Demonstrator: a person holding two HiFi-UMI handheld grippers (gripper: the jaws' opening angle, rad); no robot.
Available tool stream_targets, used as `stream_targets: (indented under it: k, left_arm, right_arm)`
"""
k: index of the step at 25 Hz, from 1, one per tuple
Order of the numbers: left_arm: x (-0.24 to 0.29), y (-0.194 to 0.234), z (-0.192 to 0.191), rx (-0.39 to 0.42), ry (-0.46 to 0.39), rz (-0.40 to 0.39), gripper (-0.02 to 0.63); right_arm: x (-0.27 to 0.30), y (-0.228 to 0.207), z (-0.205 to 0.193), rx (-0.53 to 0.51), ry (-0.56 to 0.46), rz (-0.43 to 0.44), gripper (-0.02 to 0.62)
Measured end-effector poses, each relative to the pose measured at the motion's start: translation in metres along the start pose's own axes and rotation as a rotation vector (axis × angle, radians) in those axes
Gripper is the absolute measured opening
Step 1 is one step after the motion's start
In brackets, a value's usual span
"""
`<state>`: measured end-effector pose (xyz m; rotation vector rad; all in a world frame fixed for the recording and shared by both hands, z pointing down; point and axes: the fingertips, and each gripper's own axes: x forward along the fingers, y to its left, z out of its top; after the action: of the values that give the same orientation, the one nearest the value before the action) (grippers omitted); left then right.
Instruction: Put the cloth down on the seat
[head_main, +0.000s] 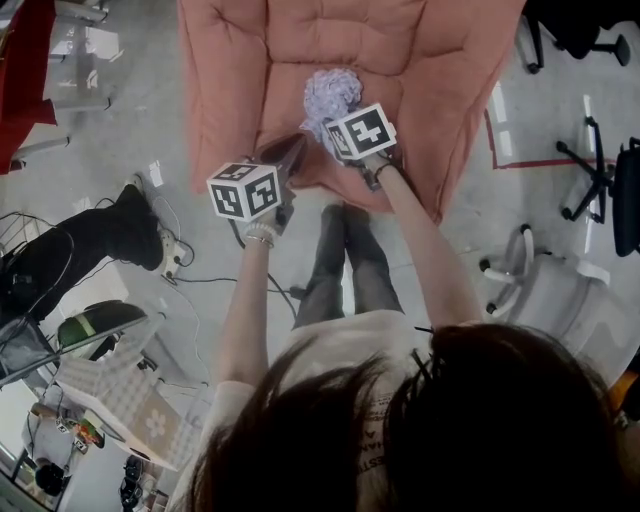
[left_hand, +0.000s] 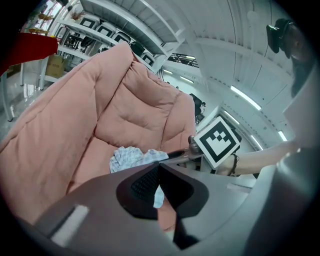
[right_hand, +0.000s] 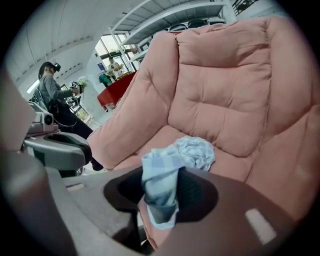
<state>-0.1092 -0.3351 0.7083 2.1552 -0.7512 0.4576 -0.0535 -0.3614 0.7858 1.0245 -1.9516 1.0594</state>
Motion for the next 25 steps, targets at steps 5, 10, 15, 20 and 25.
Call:
stream_targets:
  k: [5, 10, 15, 20, 25]
  left_arm:
    - [0.003, 0.0, -0.003, -0.007, 0.007, -0.002, -0.012]
    - [0.005, 0.005, -0.006, -0.02, 0.02, -0.004, -0.012]
    - [0.009, 0.006, -0.016, -0.028, 0.036, -0.009, -0.012]
    - [0.008, 0.006, -0.023, -0.037, 0.051, -0.013, -0.012]
    - [0.008, 0.003, -0.025, -0.04, 0.052, -0.016, -0.012]
  right_arm:
    - [0.008, -0.008, -0.022, 0.055, 0.024, -0.029, 0.197]
    - [0.013, -0.013, -0.027, 0.078, 0.008, -0.038, 0.226]
    - [0.011, -0.019, -0.033, 0.062, -0.017, -0.082, 0.263]
    - [0.007, -0.031, -0.047, 0.088, -0.008, -0.13, 0.309]
    - [-0.003, -0.031, -0.056, 0.1, -0.022, -0.119, 0.319]
